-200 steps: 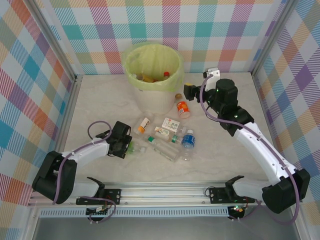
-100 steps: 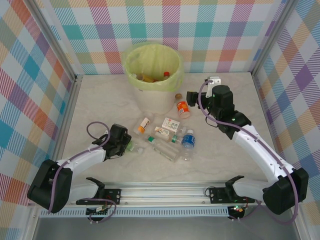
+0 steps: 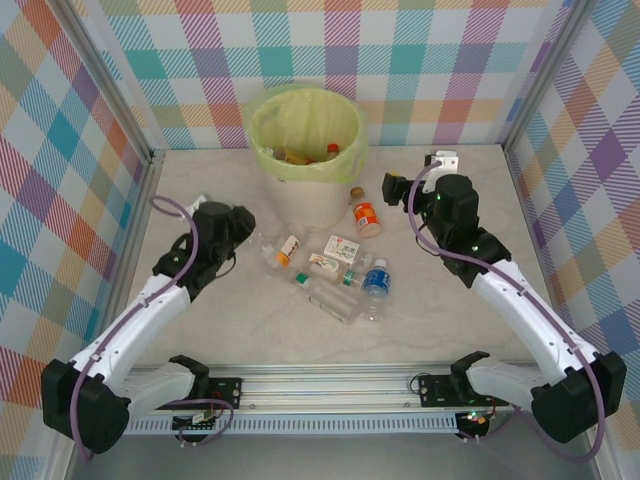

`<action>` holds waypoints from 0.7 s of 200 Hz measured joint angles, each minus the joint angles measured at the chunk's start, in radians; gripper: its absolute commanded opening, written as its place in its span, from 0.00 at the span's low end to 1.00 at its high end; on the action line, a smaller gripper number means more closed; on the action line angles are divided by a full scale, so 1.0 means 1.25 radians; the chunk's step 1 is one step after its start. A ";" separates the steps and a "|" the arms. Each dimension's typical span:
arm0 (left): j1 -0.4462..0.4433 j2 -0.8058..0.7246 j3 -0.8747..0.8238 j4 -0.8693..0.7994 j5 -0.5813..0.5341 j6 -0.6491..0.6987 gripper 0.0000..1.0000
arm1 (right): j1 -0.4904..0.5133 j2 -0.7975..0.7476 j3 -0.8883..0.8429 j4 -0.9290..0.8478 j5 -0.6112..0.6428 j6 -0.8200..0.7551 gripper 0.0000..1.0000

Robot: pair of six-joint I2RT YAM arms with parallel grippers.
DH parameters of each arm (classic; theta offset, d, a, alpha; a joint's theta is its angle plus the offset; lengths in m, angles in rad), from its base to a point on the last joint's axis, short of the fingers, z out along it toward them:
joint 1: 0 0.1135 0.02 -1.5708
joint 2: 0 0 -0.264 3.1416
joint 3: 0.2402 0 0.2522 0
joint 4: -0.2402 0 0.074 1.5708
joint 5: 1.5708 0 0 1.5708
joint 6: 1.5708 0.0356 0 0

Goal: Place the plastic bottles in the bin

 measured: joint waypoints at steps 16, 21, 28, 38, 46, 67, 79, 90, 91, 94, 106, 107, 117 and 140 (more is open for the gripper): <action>0.000 0.035 0.100 -0.002 0.009 0.064 0.50 | 0.000 -0.014 -0.013 0.020 0.009 0.005 1.00; 0.000 0.048 0.132 -0.001 0.013 0.082 0.51 | 0.000 -0.019 -0.016 0.022 0.012 0.007 1.00; 0.001 0.068 0.175 -0.003 0.021 0.105 0.51 | 0.000 -0.026 -0.022 0.025 0.014 0.010 1.00; 0.001 0.096 0.233 -0.003 0.035 0.131 0.50 | 0.000 -0.035 -0.028 0.025 0.019 0.015 1.00; 0.001 0.121 0.280 0.009 0.049 0.151 0.51 | 0.000 -0.041 -0.030 0.025 0.022 0.016 1.00; 0.001 0.170 0.358 0.057 0.073 0.190 0.51 | 0.000 -0.053 -0.032 0.024 0.026 0.016 1.00; 0.001 0.198 0.392 0.082 0.079 0.208 0.51 | 0.000 -0.059 -0.032 0.024 0.026 0.016 1.00; 0.001 0.227 0.420 0.103 0.084 0.224 0.50 | 0.000 -0.064 -0.032 0.024 0.026 0.016 1.00; 0.001 0.230 0.425 0.104 0.084 0.226 0.50 | 0.000 -0.064 -0.032 0.024 0.026 0.016 1.00; 0.001 0.239 0.433 0.110 0.085 0.231 0.50 | 0.000 -0.066 -0.032 0.024 0.026 0.016 0.99; 0.001 0.275 0.461 0.133 0.092 0.255 0.50 | 0.000 -0.070 -0.033 0.024 0.026 0.016 1.00; 0.001 0.277 0.463 0.136 0.092 0.257 0.50 | 0.000 -0.071 -0.033 0.024 0.026 0.016 1.00; 0.001 0.299 0.474 0.157 0.099 0.281 0.51 | 0.000 -0.073 -0.034 0.024 0.026 0.016 1.00; 0.001 0.329 0.484 0.190 0.117 0.340 0.52 | 0.000 -0.076 -0.035 0.018 0.026 0.019 1.00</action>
